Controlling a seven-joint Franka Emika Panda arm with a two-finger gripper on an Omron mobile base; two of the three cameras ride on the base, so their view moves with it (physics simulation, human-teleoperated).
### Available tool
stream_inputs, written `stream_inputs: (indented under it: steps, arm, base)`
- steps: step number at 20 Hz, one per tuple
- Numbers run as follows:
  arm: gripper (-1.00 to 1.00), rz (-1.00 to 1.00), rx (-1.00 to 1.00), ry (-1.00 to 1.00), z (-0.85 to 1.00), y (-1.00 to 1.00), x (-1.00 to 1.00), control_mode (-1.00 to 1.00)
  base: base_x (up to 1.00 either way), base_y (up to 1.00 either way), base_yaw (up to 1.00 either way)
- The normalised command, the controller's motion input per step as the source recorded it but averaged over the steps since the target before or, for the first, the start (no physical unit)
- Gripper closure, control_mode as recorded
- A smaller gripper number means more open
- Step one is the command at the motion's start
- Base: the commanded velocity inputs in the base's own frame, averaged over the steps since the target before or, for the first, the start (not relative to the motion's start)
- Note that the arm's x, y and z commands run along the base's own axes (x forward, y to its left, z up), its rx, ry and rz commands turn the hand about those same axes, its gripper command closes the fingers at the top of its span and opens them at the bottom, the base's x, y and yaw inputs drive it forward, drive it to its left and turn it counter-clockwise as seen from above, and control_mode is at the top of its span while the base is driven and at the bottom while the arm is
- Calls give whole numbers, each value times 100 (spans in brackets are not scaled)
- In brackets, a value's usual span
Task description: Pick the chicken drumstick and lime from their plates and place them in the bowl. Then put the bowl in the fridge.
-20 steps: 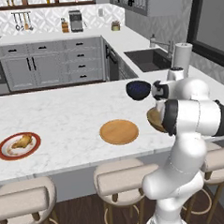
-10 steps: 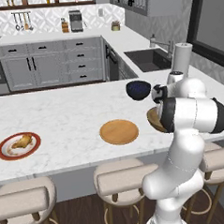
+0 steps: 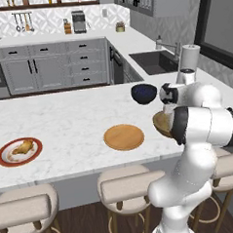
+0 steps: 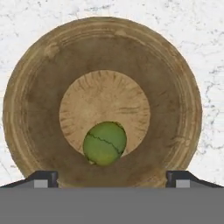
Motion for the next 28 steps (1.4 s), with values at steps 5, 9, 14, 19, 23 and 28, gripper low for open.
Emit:
stream_inputs:
  steps: [5, 9, 14, 19, 23, 28]
  arm:
    - [-100, 12, -7, -11, 100, 90, -72, -100]
    - [-100, 19, -3, 2, 98, 95, -85, -100]
    - [-100, 22, 0, 0, 67, 66, -100, -100]
    - [-100, 9, 0, 0, 15, 67, -100, -100]
    - [-100, 8, 4, 0, 0, 24, -100, -100]
    - [-100, 0, 2, -3, -1, 0, -26, -100]
  base:
    - [0, 0, 0]
    - [0, 0, 0]
    - [0, 0, 0]
    - [0, 0, 0]
    - [0, 0, 0]
    - [0, 0, 0]
